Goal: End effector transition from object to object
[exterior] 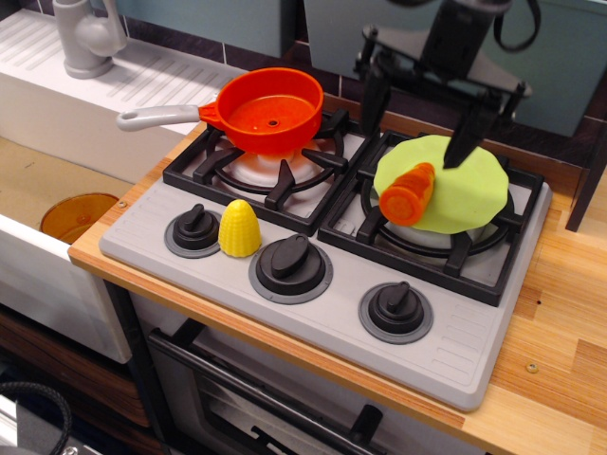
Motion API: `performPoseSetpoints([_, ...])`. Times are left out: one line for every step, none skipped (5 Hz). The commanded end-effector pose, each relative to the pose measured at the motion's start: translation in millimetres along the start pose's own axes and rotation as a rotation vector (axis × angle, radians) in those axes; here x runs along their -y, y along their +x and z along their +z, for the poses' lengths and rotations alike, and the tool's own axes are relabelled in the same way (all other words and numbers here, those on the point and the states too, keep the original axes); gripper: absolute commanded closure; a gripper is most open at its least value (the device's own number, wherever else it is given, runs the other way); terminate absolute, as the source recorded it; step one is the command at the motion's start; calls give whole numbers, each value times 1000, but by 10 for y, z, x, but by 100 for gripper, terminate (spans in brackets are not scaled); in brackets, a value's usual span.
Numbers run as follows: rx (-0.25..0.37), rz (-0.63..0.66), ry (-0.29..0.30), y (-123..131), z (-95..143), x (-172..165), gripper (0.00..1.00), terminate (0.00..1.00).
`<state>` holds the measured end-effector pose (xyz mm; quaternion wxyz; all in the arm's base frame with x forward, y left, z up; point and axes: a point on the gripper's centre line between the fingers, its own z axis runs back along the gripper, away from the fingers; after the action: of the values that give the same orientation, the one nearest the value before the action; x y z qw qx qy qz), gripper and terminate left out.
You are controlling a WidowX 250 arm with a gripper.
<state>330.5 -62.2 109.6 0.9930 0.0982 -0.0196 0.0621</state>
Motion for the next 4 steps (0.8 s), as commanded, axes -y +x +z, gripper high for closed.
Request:
performPoseSetpoints([102, -38, -3, 19, 96, -472, 0, 0])
performPoseSetpoints([136, -42, -2, -83, -52, -641, 0, 0])
performPoseSetpoints([165, -33, 3, -182, -207, -754, 0, 0])
performPoseSetpoints([184, -34, -5, -264, -332, -819, 0, 0])
